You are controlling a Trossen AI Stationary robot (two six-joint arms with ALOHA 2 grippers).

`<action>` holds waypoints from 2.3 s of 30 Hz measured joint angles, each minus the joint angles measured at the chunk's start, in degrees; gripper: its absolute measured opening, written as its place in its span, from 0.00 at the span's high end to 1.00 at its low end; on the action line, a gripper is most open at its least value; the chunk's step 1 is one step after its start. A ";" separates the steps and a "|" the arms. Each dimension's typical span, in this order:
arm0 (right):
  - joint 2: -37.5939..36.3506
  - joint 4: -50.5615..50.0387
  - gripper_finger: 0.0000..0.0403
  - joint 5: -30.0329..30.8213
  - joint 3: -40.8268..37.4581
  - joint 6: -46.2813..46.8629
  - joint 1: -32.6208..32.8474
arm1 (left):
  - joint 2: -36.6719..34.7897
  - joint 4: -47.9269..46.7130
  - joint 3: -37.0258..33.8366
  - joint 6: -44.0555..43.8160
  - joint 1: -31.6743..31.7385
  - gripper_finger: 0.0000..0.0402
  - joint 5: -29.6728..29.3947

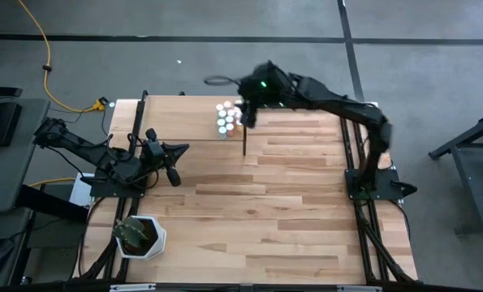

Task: Pick and place medicine bottles onto shelf by color
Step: Return to Home Position

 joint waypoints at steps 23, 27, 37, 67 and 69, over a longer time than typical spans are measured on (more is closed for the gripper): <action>-55.50 52.11 0.53 1.84 -80.16 11.14 12.63 | -7.49 4.39 1.89 17.99 22.96 1.00 42.74; -54.88 52.26 0.53 1.83 -80.56 11.08 12.94 | -13.89 -2.70 1.88 13.86 27.53 1.00 50.48; -54.63 52.08 0.53 1.80 -80.56 11.21 12.94 | -22.60 14.18 -20.80 8.32 28.02 1.00 53.22; -82.45 36.01 0.53 0.06 -96.42 20.03 13.35 | -30.55 14.49 -32.70 1.48 23.89 1.00 47.44; -87.48 34.45 0.53 0.12 -98.15 20.04 12.90 | -30.53 14.43 -32.70 1.44 23.89 1.00 47.44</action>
